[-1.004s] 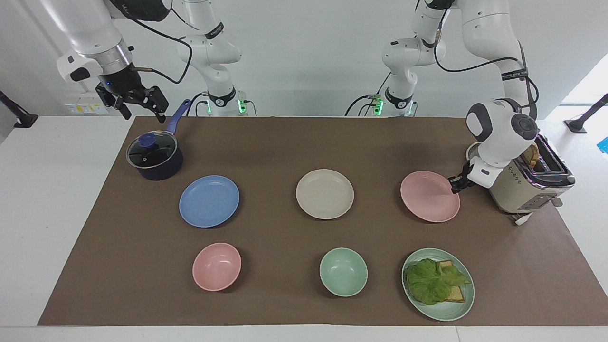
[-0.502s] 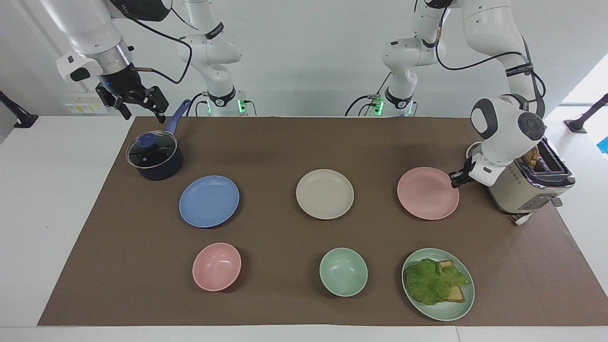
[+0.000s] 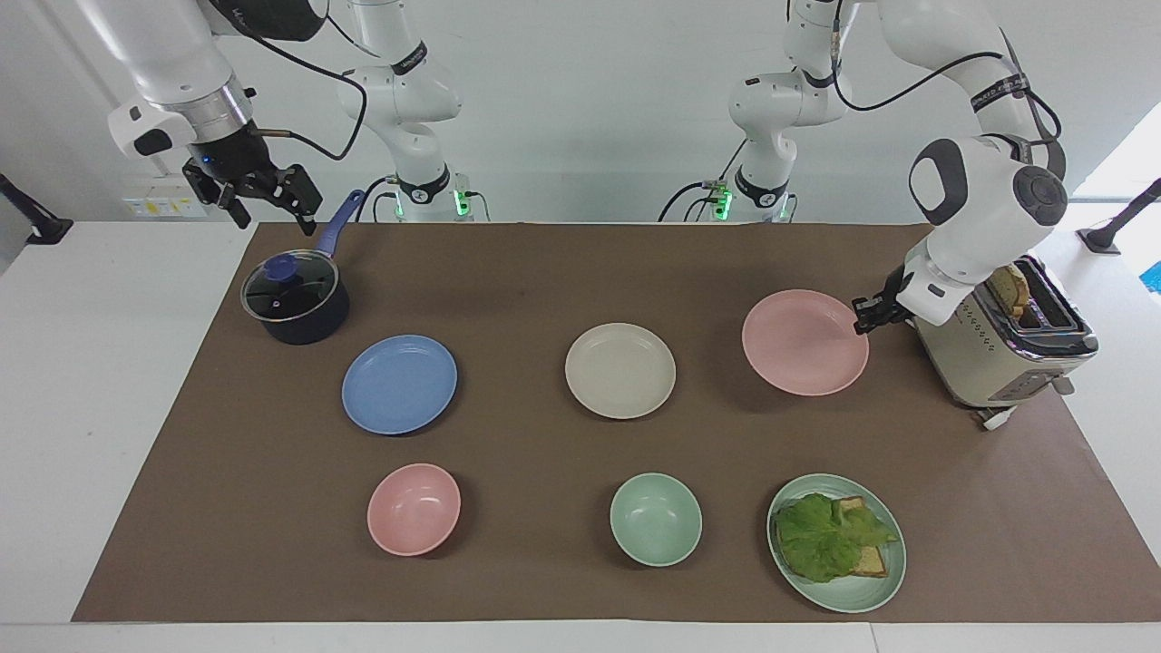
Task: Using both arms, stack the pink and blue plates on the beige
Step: 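Grasp the pink plate rim and slide it toward the beige plate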
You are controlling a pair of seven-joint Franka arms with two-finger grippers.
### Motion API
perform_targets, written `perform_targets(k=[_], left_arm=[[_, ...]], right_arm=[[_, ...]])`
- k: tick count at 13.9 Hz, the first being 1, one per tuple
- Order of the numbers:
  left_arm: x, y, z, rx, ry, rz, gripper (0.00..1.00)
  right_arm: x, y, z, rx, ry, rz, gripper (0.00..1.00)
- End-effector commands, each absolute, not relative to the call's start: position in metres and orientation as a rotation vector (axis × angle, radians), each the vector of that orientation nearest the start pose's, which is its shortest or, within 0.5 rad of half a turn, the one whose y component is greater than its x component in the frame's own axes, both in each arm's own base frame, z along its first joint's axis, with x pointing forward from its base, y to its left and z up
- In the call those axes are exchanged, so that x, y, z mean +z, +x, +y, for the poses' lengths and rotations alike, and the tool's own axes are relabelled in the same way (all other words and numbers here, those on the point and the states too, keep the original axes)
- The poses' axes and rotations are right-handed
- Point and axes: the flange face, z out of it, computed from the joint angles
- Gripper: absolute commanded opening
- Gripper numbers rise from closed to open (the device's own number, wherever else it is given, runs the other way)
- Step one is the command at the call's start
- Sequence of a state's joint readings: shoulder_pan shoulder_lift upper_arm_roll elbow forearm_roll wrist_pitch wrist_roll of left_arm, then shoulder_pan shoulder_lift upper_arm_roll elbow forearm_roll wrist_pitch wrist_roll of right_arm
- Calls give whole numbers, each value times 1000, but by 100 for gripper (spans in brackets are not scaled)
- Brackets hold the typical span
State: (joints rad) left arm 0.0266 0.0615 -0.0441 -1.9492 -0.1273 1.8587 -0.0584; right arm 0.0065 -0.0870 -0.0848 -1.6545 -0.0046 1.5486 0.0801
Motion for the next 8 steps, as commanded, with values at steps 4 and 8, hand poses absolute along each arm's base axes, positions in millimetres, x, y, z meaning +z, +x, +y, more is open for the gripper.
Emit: perform_targets(k=[4,8], left_arm=[[445,540,-126,261,-3260,-194,0],[439,528,-186,206,-3300,-176,0]], right_arm=[[632,517,-46,-16,-3132,286,100],[629,516,-51,-11,-3132,288,100]])
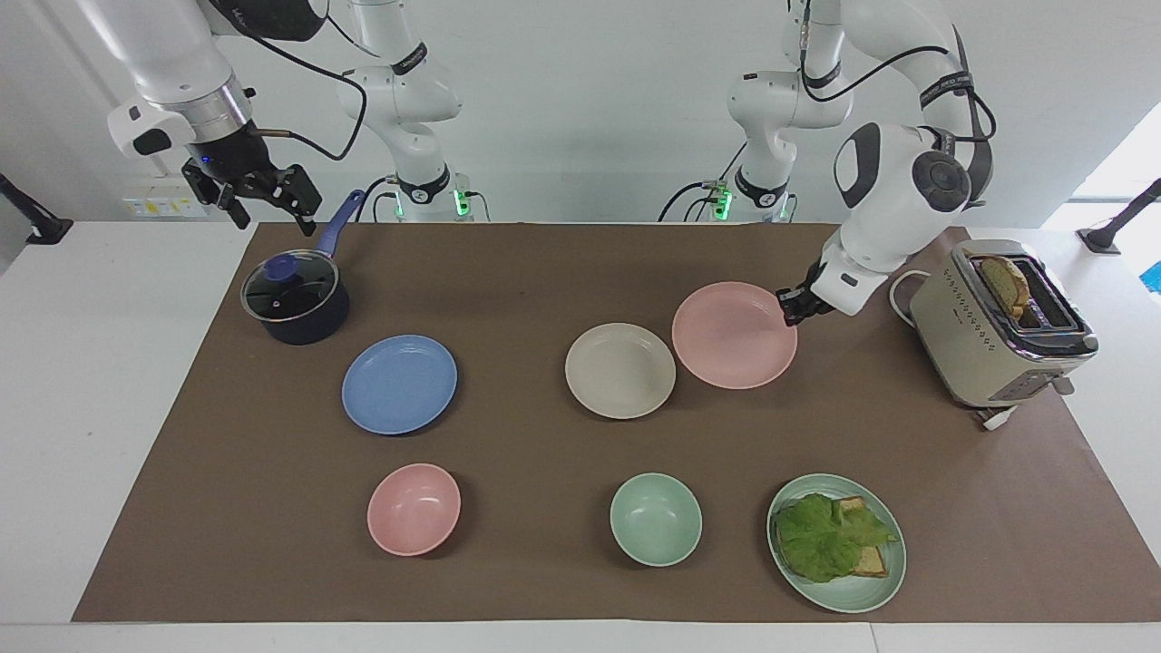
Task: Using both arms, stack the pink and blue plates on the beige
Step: 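Grasp the pink plate rim and slide it toward the beige plate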
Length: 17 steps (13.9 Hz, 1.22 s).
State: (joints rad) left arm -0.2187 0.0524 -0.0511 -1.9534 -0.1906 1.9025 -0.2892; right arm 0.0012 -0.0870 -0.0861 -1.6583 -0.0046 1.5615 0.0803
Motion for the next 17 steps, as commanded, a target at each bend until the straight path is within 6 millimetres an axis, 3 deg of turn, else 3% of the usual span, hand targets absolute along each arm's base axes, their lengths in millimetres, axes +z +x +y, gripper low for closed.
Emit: perform_targets(k=[1,6,10,17], left_arm=[[434,525,-201,190,-3300,-191,0],[400,512,-250,169,-3294,-196,0],[372,513,-279,130,-3298,-200,0],[368,511,-283,107,-3304,-201,0]], right_arm=[[629,516,-51,-12,-3132,288,100],[615,519,-52,-9,-3132,283,100],[623,525,-41,-38,-3139,257,100],[623,524,-37,-36,-3144,243,100]])
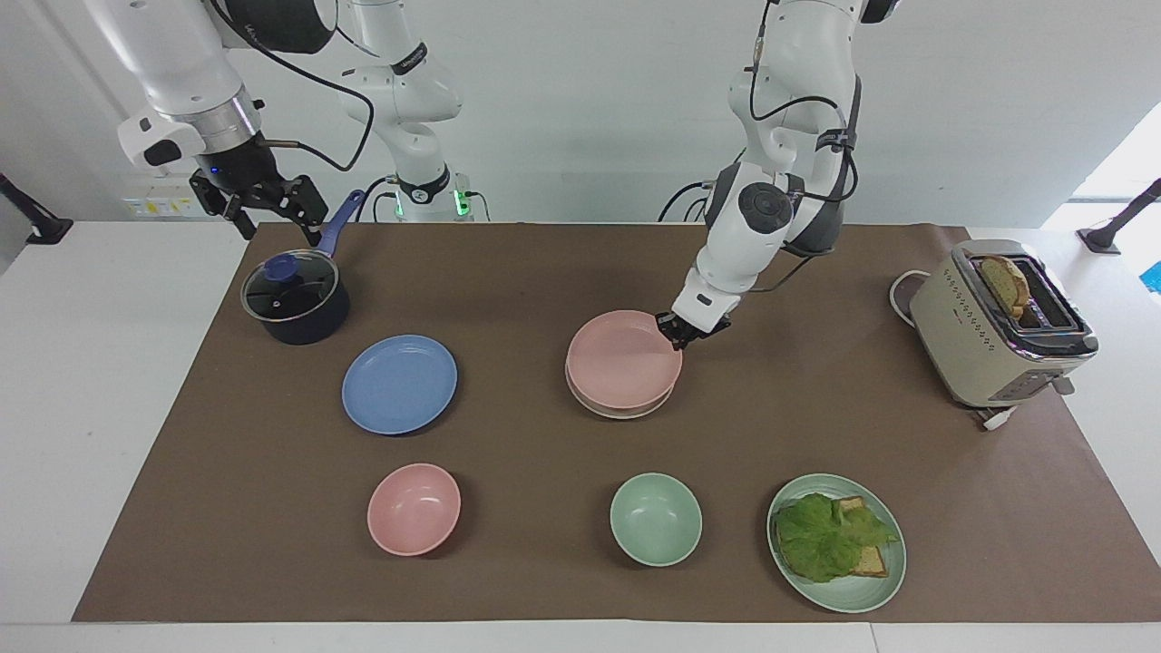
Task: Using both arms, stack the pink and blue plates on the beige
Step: 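Grasp the pink plate rim and slide it toward the beige plate, then release the pink plate onto the beige plate while the right gripper reaches the blue plate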
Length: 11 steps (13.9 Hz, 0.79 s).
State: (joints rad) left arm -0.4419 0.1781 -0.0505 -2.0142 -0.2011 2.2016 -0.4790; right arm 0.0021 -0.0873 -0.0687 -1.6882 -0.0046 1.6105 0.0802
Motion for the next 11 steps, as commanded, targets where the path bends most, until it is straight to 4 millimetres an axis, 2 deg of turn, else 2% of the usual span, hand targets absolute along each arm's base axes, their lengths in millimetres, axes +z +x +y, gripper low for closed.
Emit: perform_targets(k=[1,2,3,4,7,9,11], left_arm=[[368,511,-283,107,-3304,-191,0],[369,512,-283,97,-3308,-187,24],[369,513,-283,86,-3311,-188,77],[369,513,-282,84,-3310,-201,85],[369,514,-282,81,-3312,-194,100],[370,516,-280,84,-3311,-197,100],[371,523,-266,94,-3294,-219,100]], right_arm=[[623,524,-37,-37,-3156,240,100],[624,524,-38,-39,-3161,238,100],[623,524,-38,-37,-3161,238,100],[623,524,-37,-37,-3159,238,100],[623,524,-37,-37,-3159,238,100],[623,525,-37,-44,-3158,238,100],[621,525,-36,-61,-3156,232,100]])
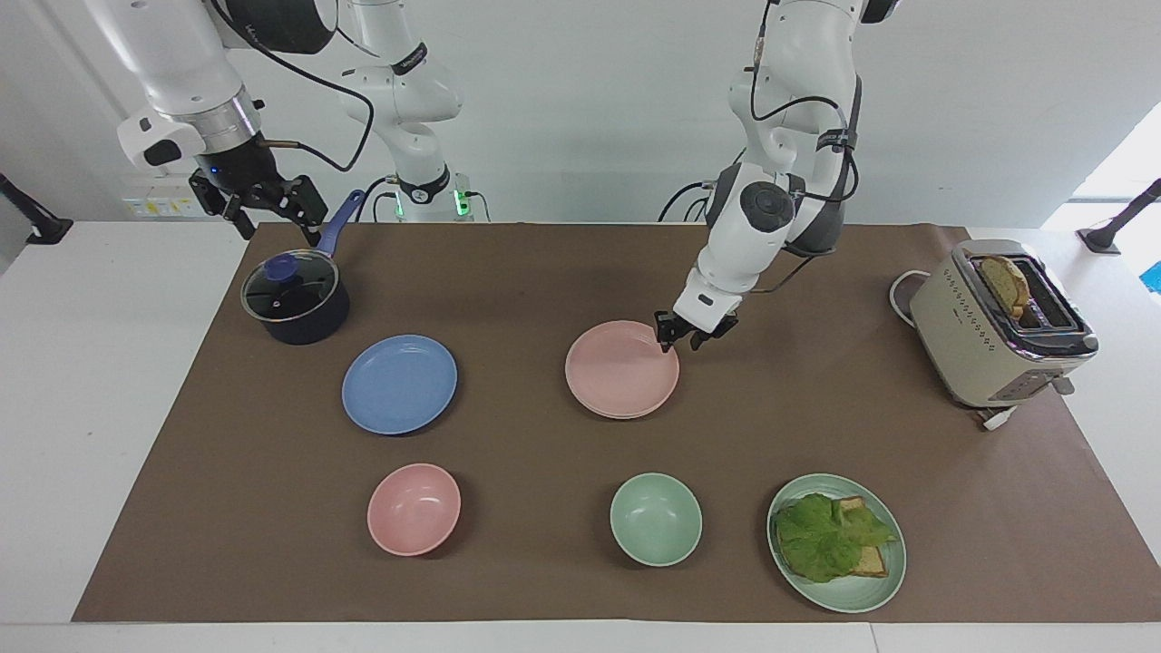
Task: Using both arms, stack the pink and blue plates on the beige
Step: 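Release the pink plate onto the beige plate while the right gripper reaches the blue plate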
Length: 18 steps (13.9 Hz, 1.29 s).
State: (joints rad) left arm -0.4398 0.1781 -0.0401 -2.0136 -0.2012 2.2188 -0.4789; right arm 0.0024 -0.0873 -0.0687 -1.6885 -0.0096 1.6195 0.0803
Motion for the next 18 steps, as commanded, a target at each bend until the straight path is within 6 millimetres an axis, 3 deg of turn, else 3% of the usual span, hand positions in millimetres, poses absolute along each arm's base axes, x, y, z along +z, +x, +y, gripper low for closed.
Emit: perform_targets(k=[1,3,5,8,12,15,18], left_arm=[[371,532,-246,96,-3271,-243,100],[383,542,-217,104,-3216,-187,100],[401,558,-175,120,-3217,-151,100],[423,571,-115,91,-3201,-100,100],[453,565,-50,107,-3207,-34,100],[470,565,-36,64,-3210,-71,100],[501,561,-24,30,-3172,-67,100]], right_arm=[[621,526,-37,-70,-3156,232,100],[605,530,-38,-46,-3155,195,100],[564,537,-36,-79,-3152,165,100],[501,561,-33,10,-3156,146,100],[426,584,-38,-23,-3163,76,100],[371,579,-38,-13,-3165,72,100],[332,585,-40,-11,-3167,73,100]])
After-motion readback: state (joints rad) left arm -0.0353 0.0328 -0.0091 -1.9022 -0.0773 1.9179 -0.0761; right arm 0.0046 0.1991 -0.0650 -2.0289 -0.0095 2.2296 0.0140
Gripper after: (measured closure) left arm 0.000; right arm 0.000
